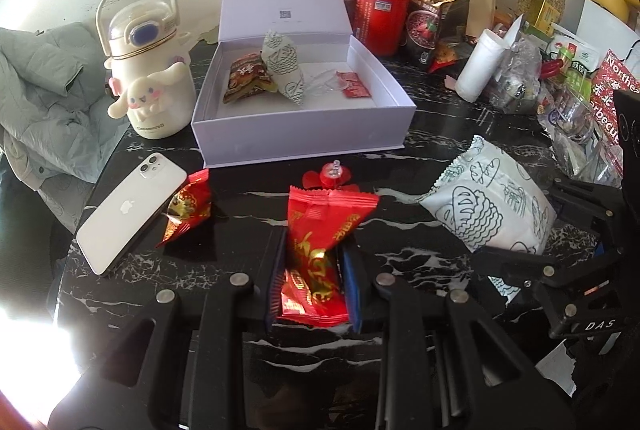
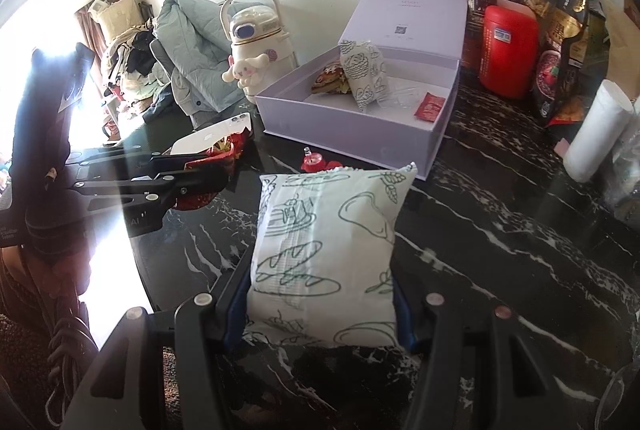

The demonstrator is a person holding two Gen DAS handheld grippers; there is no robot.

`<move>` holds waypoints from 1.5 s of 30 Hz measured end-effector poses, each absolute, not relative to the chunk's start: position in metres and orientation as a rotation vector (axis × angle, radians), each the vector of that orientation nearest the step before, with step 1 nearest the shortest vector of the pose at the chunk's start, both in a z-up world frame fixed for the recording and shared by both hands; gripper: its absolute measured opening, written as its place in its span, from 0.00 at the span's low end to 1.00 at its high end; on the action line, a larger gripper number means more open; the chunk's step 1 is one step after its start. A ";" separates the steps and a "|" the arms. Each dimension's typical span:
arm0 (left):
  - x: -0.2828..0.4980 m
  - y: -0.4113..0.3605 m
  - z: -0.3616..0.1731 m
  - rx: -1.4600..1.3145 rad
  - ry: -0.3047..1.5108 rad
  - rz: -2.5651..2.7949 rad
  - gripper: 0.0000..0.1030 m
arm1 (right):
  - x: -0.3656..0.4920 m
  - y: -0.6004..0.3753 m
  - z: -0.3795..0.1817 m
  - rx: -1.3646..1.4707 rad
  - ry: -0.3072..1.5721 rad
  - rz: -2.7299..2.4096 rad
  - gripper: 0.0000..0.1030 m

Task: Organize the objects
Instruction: 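Carry the candy wrapper over the lavender box while the right gripper carries the pastry bag there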

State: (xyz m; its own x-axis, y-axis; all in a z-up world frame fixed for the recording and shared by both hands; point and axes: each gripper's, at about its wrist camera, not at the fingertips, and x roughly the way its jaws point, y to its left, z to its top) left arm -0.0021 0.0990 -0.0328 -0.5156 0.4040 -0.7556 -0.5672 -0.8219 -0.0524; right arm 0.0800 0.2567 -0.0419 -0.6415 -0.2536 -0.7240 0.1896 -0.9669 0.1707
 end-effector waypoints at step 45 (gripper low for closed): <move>-0.067 0.141 0.030 -0.937 0.359 2.321 0.24 | -0.001 0.274 0.023 1.025 -0.029 -2.617 0.57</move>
State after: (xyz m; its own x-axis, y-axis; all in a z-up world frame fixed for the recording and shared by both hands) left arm -0.0669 0.1407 0.0296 -0.5683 0.4326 -0.7000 -0.6239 -0.7812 0.0238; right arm -0.0012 0.2737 0.0225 -0.6870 -0.3101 -0.6572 0.2955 -0.9454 0.1372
